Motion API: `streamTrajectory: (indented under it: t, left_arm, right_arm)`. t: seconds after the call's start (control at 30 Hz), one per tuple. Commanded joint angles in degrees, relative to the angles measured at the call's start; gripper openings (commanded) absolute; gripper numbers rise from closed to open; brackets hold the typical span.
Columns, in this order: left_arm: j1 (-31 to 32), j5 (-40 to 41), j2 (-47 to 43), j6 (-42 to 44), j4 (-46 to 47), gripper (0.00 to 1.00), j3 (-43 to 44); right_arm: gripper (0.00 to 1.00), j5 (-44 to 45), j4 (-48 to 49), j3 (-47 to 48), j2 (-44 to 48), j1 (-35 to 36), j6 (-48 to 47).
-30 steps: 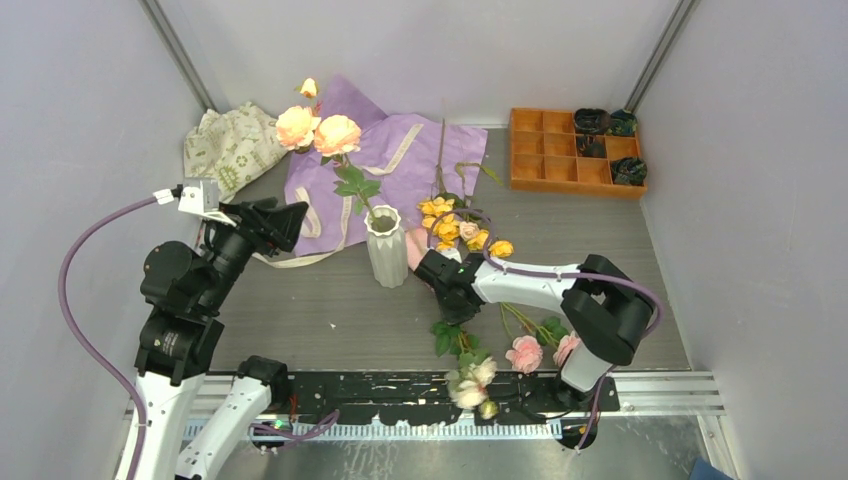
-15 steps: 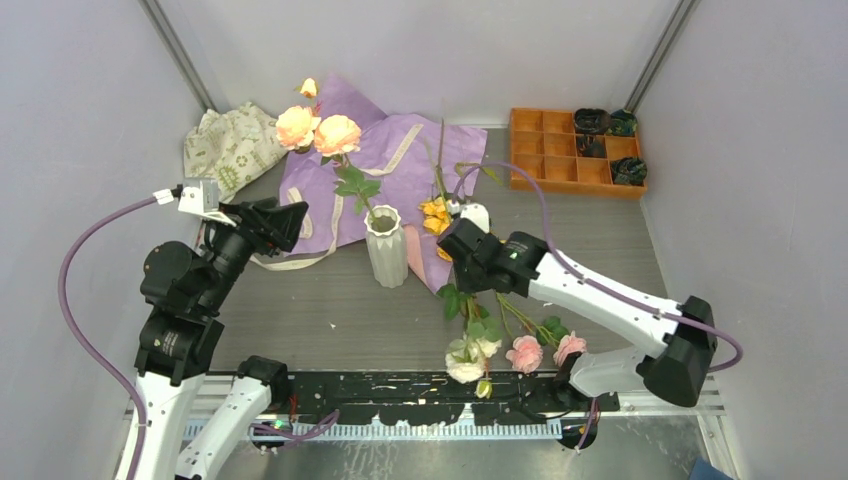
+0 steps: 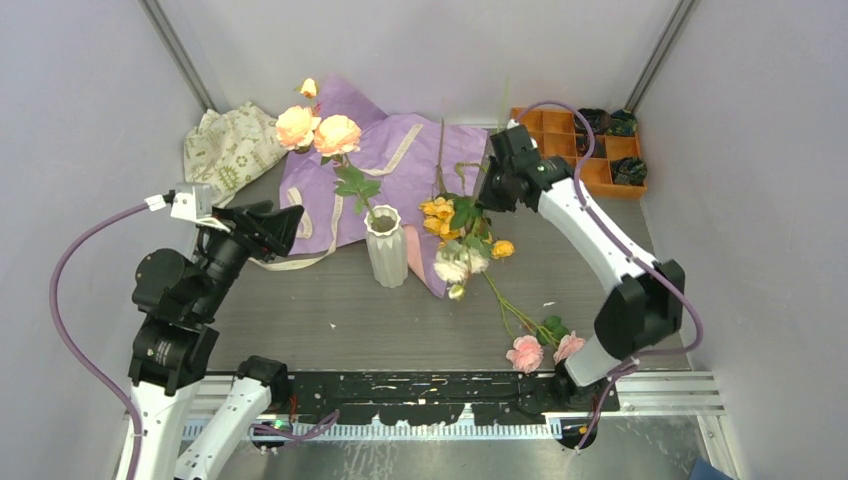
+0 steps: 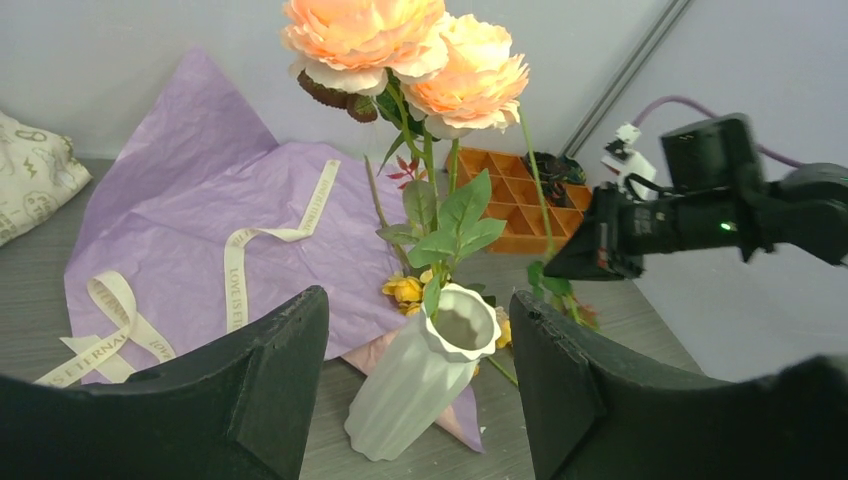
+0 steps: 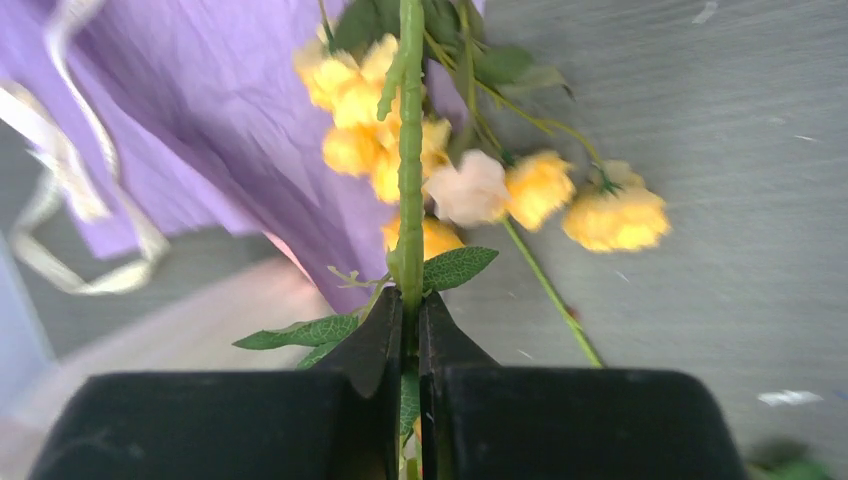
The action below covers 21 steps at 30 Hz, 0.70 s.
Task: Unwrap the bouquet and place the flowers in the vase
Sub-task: Place the fake flower on the wrapping paper.
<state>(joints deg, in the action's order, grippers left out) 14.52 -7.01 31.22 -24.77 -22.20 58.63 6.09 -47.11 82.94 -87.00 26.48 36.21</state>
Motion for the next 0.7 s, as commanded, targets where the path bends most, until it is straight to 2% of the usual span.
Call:
streamTrajectory:
  t: [0.0, 0.13, 0.2, 0.23, 0.27, 0.33, 0.53, 0.6, 0.67]
  left_arm:
    - [-0.02, 0.82, -1.14, 1.48, 0.22, 0.67, 2.90]
    - [0.00, 0.70, -0.72, 1.48, 0.24, 0.67, 2.80]
    - [0.04, 0.51, -0.40, 1.48, 0.18, 0.67, 2.75]
    - [0.00, 0.48, -0.32, 1.48, 0.17, 0.67, 2.65]
    - [0.01, 0.50, -0.26, 1.60, -0.05, 0.68, 2.63]
    - [0.04, 0.75, -0.15, 1.81, -0.36, 0.67, 2.63]
    - [-0.01, 1.71, -0.30, 2.19, -0.32, 0.68, 2.41]
    - [0.02, 1.67, -0.05, 2.11, -0.16, 0.68, 2.43]
    - [0.01, 1.37, 0.17, 1.91, 0.01, 0.68, 2.38]
  right_arm:
    - [0.02, -17.98, 12.09, 5.65, -6.15, -6.46, 9.19]
    - [0.27, -32.19, 26.39, 5.94, -14.52, -11.42, 24.74]
    - [0.44, -38.58, 34.62, 6.23, -18.85, -11.90, 31.41]
    - [0.56, -40.98, 35.45, 7.77, -21.85, -11.95, 32.46]
    - [0.62, -41.47, 33.88, 9.99, -23.66, -11.86, 31.79]
    - [0.65, -39.05, 28.46, 15.06, -25.08, -11.86, 26.87]
    - [0.66, -24.94, 6.51, 24.03, -23.67, -11.75, 3.03]
    - [0.65, -19.65, -0.01, 24.27, -22.25, -11.63, -2.62]
    - [0.64, -16.94, -2.67, 20.45, -18.92, -11.55, -6.17]
